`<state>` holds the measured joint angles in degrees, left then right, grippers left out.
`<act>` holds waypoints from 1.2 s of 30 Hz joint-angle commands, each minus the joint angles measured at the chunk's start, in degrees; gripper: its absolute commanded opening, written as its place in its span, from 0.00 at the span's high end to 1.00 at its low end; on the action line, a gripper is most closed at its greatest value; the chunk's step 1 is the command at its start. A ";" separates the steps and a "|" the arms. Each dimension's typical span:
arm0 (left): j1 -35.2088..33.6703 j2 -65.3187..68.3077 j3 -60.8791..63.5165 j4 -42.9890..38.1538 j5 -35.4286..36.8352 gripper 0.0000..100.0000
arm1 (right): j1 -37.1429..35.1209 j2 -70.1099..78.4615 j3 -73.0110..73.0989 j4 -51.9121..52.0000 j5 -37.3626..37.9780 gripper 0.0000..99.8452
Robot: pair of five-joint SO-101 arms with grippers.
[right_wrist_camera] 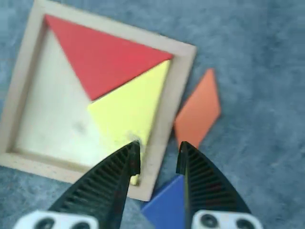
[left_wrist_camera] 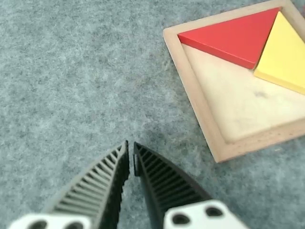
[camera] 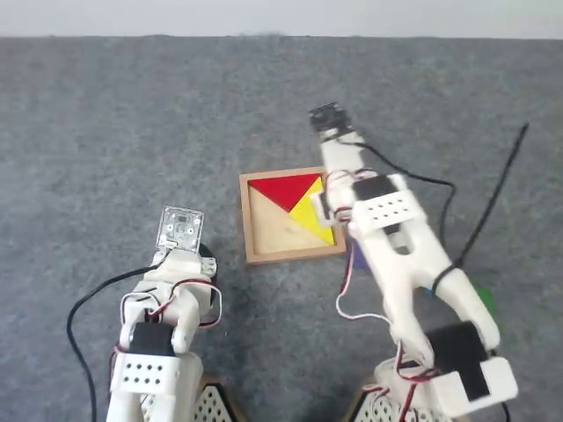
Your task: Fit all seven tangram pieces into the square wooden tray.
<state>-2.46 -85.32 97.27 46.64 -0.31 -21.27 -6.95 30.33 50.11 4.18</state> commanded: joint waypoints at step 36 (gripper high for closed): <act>-0.26 -0.70 -0.48 0.09 0.35 0.98 | 6.90 32.66 -32.00 8.31 -0.62 0.84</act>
<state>-2.46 -85.32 97.27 46.64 -0.31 -15.03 26.20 1.23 57.23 4.18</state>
